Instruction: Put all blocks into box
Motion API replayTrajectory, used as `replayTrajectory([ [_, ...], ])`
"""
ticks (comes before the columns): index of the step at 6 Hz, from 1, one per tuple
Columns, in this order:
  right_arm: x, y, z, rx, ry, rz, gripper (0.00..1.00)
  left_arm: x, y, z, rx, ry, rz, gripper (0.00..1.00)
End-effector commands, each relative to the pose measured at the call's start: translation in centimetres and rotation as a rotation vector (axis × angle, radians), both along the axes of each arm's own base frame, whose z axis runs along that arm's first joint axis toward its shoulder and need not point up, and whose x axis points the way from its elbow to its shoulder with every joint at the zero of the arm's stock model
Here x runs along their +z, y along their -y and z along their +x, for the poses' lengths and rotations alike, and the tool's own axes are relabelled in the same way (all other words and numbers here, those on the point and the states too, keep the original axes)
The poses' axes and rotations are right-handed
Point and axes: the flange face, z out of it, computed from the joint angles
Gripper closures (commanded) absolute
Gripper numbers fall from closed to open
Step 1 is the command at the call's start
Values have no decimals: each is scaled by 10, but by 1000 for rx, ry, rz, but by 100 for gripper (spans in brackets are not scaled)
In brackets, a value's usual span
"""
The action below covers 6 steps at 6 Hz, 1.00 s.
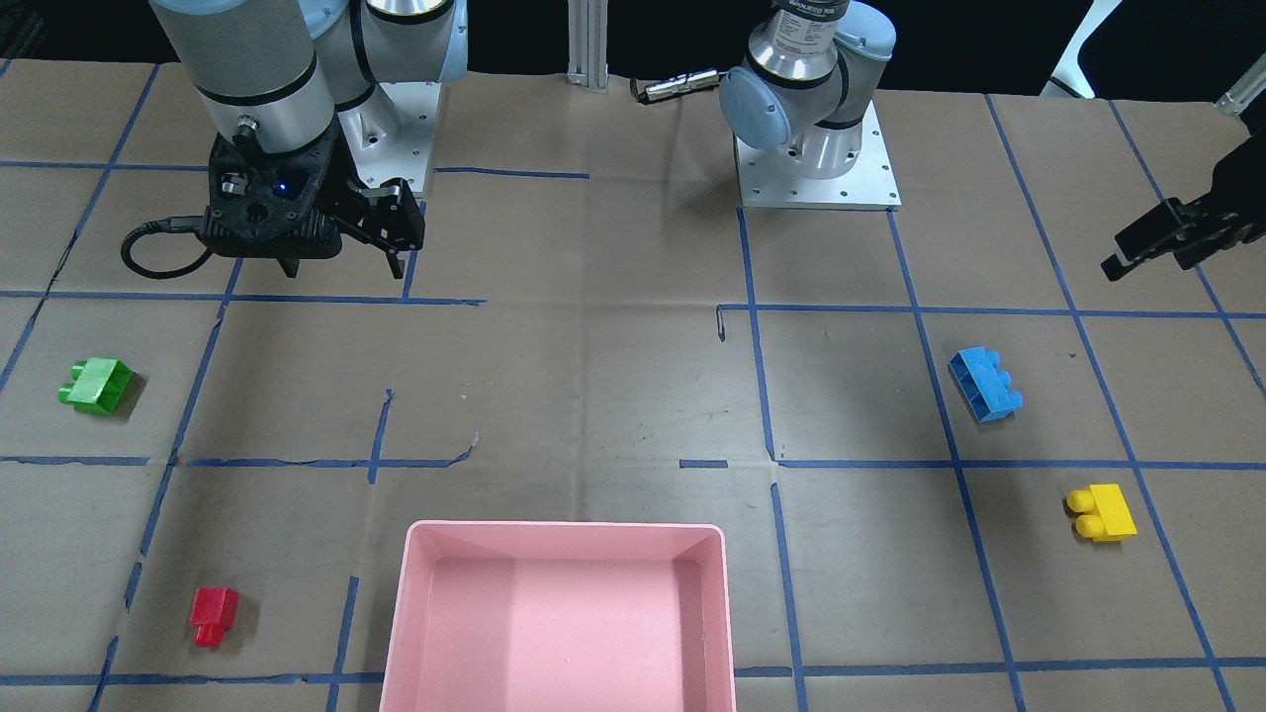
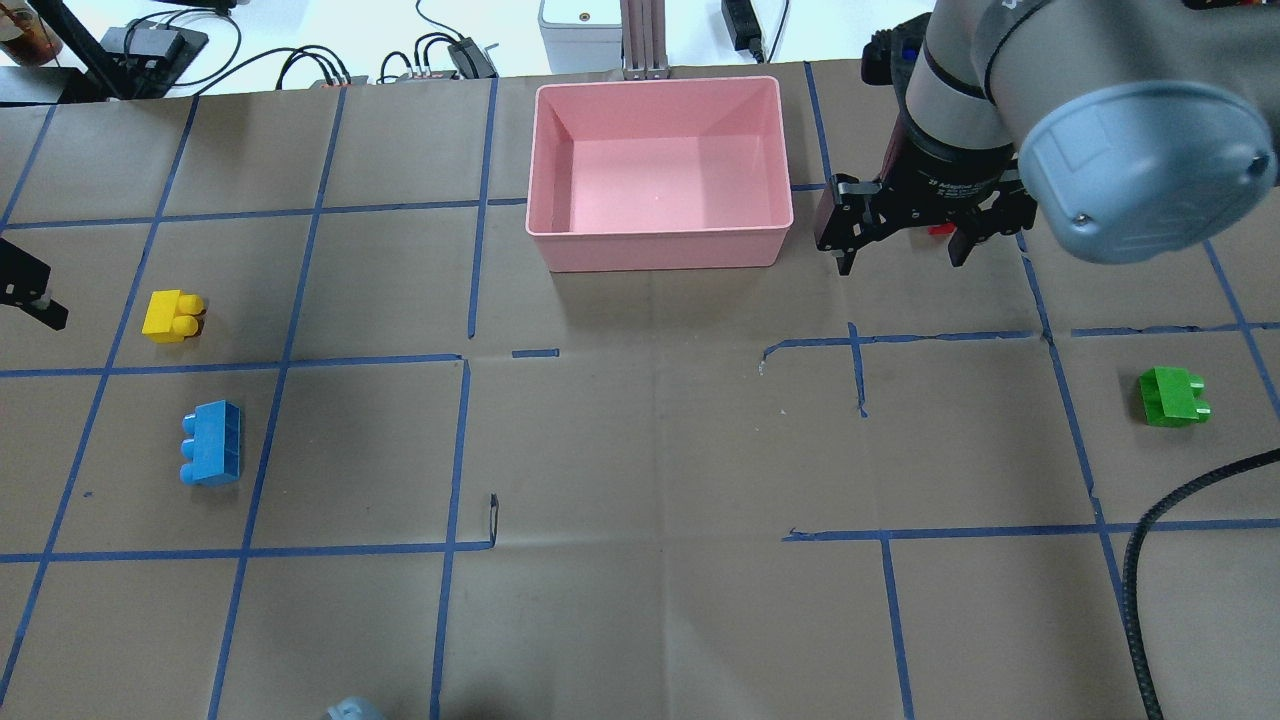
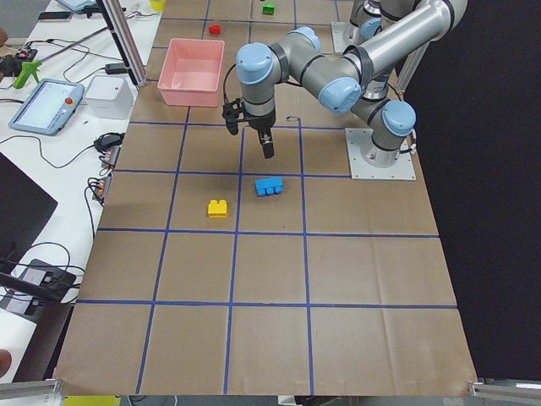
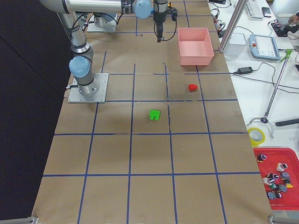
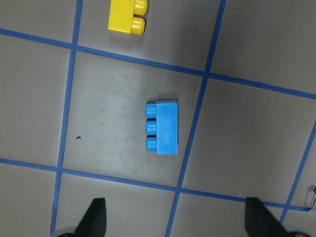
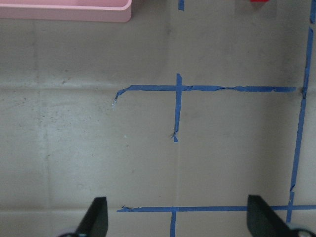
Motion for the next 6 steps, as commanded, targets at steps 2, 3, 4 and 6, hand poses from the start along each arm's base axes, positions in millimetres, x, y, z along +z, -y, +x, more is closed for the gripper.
replayTrajectory([
  [2,-35,10,-94,14,-82,20,1,-92,3,2,2,16,-23,1],
  [3,-41,13,-134,81,-96,-39,1,-126,16,13,8,4,-6,1],
  [4,-29,7,-159,51,-95,-93,6,-152,22,16,28,-7,7,2],
  [6,-48,-8,-224,4,22,-95,5,-227,19,2,19,19,-28,3],
])
